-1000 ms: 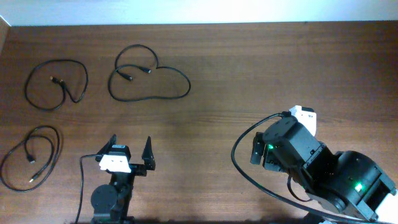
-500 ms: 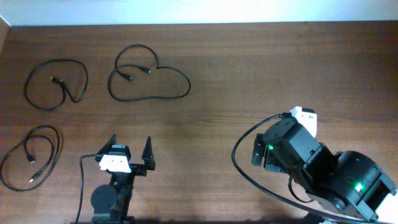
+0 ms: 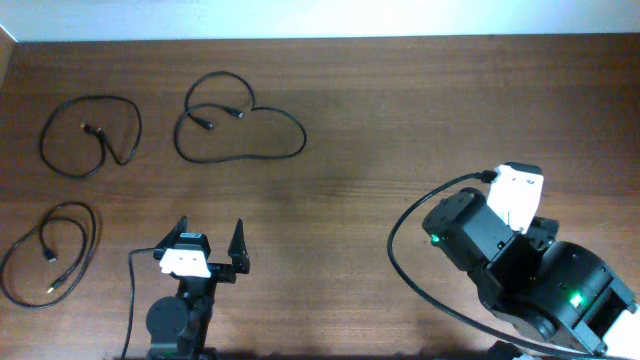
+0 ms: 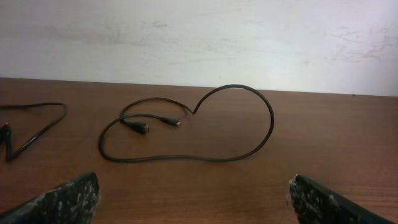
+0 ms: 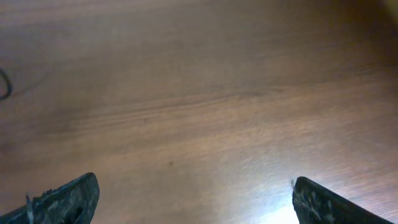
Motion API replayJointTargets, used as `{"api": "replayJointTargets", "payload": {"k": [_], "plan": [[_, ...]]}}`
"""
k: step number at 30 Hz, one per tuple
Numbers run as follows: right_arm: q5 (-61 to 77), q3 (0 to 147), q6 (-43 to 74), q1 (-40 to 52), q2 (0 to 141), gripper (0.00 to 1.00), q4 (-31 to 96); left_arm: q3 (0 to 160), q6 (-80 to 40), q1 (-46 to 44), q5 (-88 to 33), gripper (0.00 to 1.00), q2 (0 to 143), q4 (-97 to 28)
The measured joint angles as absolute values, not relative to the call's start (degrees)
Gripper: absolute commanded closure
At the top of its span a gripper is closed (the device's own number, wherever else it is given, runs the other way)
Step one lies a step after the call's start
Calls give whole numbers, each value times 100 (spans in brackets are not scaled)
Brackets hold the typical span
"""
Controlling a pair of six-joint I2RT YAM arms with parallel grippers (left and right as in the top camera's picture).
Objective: Untangle cables
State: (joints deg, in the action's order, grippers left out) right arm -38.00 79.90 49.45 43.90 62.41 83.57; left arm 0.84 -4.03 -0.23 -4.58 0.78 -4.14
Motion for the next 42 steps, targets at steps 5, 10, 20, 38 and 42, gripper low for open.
{"api": "replayJointTargets", "payload": {"k": [5,10,20,38,42], "plan": [[-3948,7990,4952,3531,6241,2,8355,84,-403,-23,-458,1,78,-414],[-3395,7990,4180,2134,6241,1,7964,84,-401,-23,-458,1,78,-412],[-2021,7990,2967,1417,6217,1,7915,84,-401,-23,-458,1,78,-412],[-1194,4519,996,1026,2904,2,4311,84,-386,-23,-460,1,71,-408],[-624,3750,558,370,1992,2,3450,84,-386,-23,-458,1,69,-408]]}}
